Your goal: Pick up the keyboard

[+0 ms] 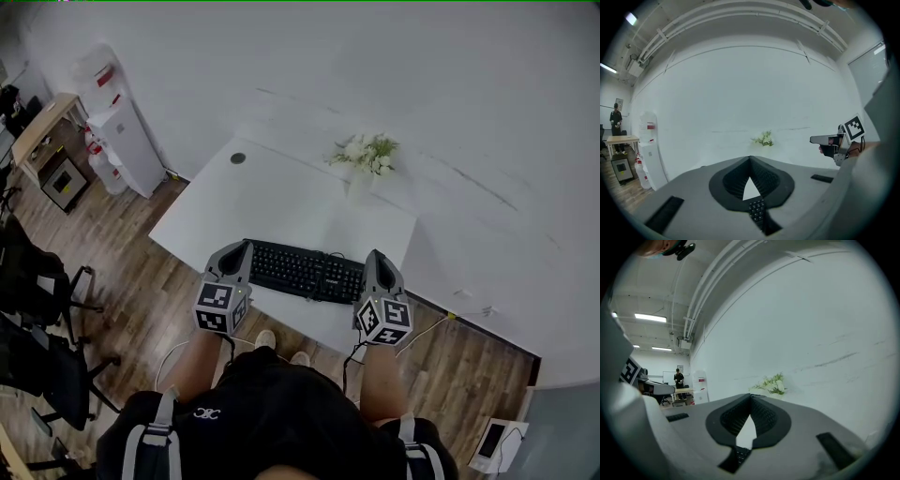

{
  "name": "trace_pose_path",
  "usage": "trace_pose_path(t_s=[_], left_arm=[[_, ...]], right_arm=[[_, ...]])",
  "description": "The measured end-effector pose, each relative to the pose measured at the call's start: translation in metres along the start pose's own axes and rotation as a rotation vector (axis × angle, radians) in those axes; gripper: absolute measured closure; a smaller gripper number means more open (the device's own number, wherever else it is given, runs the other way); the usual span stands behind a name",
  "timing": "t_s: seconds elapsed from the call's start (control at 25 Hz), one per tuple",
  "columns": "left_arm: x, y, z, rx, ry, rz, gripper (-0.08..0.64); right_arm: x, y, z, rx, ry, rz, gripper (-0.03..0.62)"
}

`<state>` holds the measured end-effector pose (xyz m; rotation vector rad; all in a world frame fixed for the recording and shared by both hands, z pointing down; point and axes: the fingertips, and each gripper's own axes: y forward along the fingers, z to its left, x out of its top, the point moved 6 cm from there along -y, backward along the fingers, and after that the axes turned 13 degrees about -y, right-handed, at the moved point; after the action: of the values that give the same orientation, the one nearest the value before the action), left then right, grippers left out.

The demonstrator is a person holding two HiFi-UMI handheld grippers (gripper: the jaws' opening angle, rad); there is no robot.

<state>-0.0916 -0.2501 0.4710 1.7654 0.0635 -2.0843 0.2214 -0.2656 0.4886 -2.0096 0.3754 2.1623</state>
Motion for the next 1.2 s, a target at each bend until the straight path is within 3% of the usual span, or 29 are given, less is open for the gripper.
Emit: trace_pose_path(t_s=[0.32,0.56,0.64,0.72,0.92,1.2], left_arm=[[0.012,0.025,0.018,-0.002,0.009,-0.002,0.549],[0.006,0.045,0.036,0.017,-0.026,0.020,0.548],[0.003,0.051,0.045,0.023,-0.041,0.024,0.504],[-0.005,0.057,0.055,0.034,-0.059,0.037,0.471],[-0.034,0.071,0.083,0.072,-0.106,0.126,0.462],[-0.084,0.089,0.115,0.111,-0.132,0.271,0.462]], right_arm=[[-0.001,0.013,-0.007,-0.038,0.027,0.005,0.588],[-0.015,0.025,-0.024,-0.100,0.059,0.046,0.584],[-0.024,0.029,-0.028,-0.105,0.057,0.080,0.532],[-0.036,0.031,-0.031,-0.117,0.039,0.117,0.526],[-0.067,0.036,-0.033,-0.144,-0.019,0.214,0.526],[-0.108,0.042,-0.035,-0.162,-0.005,0.314,0.526]])
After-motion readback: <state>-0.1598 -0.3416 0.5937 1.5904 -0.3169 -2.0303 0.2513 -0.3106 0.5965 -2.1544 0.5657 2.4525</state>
